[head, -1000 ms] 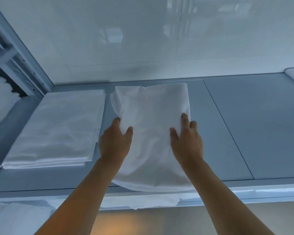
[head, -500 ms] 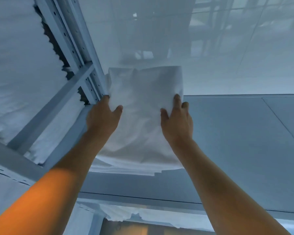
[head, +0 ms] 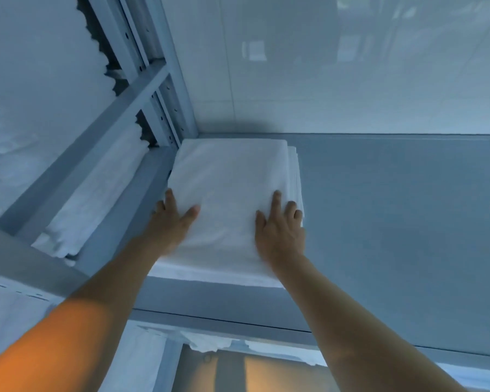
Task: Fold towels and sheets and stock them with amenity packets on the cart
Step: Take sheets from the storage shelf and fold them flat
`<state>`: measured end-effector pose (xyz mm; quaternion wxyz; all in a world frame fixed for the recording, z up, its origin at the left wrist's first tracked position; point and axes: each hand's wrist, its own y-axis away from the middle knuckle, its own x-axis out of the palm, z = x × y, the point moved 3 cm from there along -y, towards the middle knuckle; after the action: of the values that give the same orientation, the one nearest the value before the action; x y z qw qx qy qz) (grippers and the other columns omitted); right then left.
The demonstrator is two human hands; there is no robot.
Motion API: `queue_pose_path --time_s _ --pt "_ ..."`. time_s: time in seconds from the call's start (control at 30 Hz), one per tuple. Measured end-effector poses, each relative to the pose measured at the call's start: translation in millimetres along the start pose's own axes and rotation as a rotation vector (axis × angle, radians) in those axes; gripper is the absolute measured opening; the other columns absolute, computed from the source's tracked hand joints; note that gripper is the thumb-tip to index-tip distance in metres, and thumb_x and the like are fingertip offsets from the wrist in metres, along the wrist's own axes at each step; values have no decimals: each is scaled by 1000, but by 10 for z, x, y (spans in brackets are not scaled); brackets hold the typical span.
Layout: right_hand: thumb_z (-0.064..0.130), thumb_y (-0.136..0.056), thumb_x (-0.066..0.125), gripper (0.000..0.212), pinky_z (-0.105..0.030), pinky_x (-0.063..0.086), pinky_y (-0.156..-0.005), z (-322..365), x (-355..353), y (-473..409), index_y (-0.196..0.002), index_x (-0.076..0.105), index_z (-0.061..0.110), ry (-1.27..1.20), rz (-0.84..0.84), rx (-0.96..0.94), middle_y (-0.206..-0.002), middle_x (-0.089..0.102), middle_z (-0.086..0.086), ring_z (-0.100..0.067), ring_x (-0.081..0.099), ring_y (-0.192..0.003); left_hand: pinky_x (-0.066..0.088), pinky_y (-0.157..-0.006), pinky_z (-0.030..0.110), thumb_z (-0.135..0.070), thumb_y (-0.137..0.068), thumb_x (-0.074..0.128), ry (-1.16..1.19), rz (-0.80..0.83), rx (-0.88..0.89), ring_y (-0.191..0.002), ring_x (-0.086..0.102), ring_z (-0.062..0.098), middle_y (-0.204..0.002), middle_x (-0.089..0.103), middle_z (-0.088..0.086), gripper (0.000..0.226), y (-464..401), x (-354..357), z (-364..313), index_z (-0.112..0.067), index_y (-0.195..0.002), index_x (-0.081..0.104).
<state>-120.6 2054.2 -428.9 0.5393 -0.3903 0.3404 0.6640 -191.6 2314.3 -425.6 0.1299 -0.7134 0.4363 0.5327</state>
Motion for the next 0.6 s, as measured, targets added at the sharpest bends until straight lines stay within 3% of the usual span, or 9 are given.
queue_pose_path --time_s 0.1,0.23,0.33,0.6 --pt "55 -103 30 72 -52 44 -101 1 -10 -33 -162 6 23 -17 5 -5 -152 25 -14 -38 30 -139 21 -121 59 -102 -66 16 -42 15 2 -153 16 40 -170 -1 12 120 -31 -72 -6 -34 -158 -18" --pt "57 -103 33 72 -51 44 -103 -78 -93 -18 -162 8 24 -67 41 -37 -152 25 -12 -36 29 -140 20 -118 66 -77 -93 27 -243 -141 165 -154 13 36 -170 4 6 89 134 -123 -289 -27 -162 -1" --pt "56 -103 34 72 -50 45 -102 -247 -249 23 -162 11 22 -36 11 -95 -155 26 -11 -35 35 -136 21 -119 65 -66 -99 29 -318 -243 353 -155 12 34 -170 10 7 76 361 -55 -627 -26 -161 12" --pt "54 -102 37 69 -50 37 -105 -1351 -946 165 -160 22 19 148 -85 -147 -162 26 -13 -35 37 -138 26 -120 60 -57 -103 33 -339 -227 549 -154 19 31 -167 22 8 66 1027 412 -1696 -22 -159 26"
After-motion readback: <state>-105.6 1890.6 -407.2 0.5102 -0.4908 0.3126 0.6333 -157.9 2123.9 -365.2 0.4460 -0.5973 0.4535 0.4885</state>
